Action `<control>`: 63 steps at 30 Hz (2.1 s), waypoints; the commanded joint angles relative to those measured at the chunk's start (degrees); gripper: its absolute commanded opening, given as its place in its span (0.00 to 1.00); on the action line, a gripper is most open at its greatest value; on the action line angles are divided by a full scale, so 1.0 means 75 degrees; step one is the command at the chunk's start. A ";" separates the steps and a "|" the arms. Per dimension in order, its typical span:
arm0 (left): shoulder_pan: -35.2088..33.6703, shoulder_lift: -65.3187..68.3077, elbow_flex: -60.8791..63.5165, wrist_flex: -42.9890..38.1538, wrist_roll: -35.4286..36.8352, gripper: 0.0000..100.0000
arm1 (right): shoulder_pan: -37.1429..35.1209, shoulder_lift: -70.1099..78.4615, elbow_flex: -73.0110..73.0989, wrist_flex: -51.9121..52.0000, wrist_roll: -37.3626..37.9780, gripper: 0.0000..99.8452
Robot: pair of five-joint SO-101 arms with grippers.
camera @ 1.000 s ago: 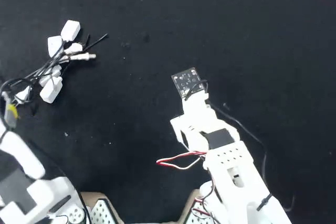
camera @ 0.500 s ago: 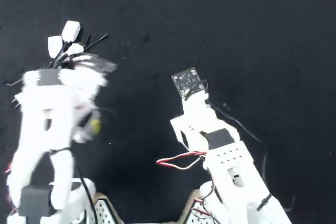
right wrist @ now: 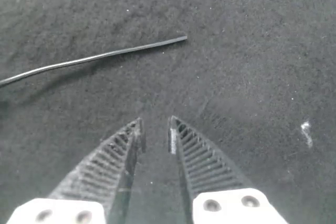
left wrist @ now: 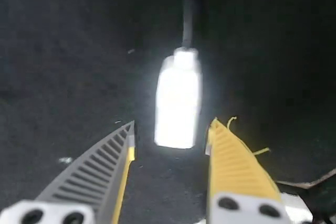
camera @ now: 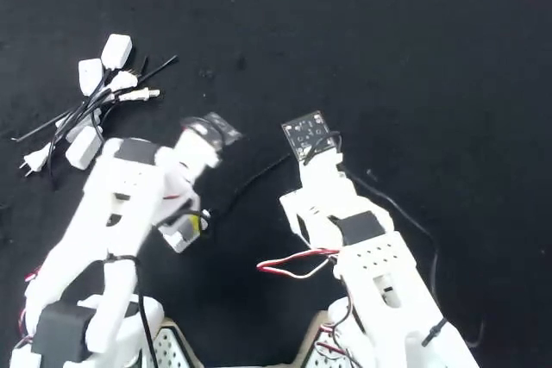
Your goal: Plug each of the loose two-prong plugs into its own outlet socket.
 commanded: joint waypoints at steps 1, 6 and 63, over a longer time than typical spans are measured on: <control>-0.0885 -0.0129 -0.0639 -0.0094 -0.0059 0.21 | -0.0082 0.0041 0.0006 -0.0176 0.0012 0.08; -0.1366 -0.0117 0.0240 -0.1395 -0.0059 0.21 | -0.0082 0.0041 0.0006 -0.0176 0.0012 0.08; -0.1483 0.3059 -0.1705 -0.2168 0.1078 0.24 | 0.2755 0.0029 -0.0311 -0.0703 -0.1395 0.08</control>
